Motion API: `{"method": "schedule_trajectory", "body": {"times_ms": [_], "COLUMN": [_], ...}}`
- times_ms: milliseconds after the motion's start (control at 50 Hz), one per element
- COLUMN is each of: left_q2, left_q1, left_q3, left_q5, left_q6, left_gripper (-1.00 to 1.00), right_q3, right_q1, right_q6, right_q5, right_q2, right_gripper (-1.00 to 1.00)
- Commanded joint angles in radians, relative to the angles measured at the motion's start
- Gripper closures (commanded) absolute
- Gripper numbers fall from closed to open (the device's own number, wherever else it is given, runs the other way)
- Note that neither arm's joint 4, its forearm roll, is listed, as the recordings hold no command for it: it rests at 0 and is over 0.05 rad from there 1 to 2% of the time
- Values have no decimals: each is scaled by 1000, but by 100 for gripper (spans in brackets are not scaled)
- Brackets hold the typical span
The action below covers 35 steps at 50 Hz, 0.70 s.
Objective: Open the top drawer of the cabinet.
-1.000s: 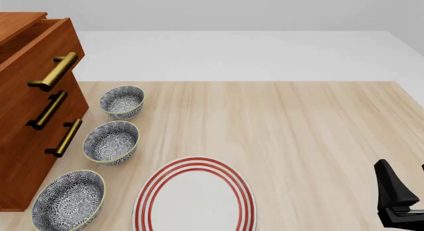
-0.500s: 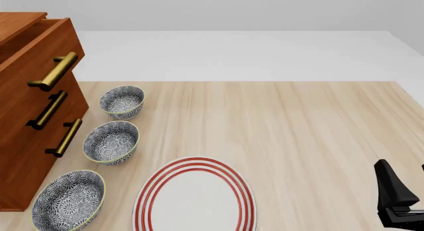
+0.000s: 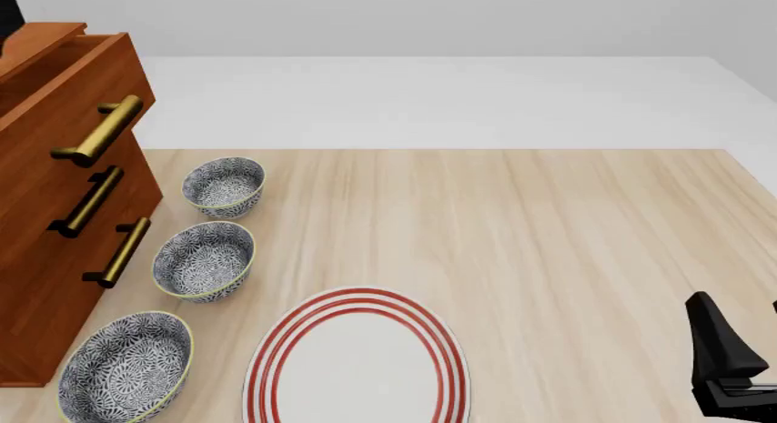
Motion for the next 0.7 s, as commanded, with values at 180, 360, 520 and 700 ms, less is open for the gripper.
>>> {"method": "schedule_trajectory", "body": {"times_ms": [180,360,520,700], "left_q2": [20,38,54,77], "left_q1": [17,10,13,20], "left_q3": [10,10,13,8], "left_q5": [-4,-6,-9,-13], "left_q6": [5,19,24,31], "left_gripper": [-100,-100,-100,-100], "right_q3": [0,0,0,0], "right_q1": [0,0,0,0], "right_q6": [0,0,0,0], "right_q5": [0,0,0,0], "right_q2": [0,0,0,0], "right_gripper": [-100,-100,-100,-100]}}
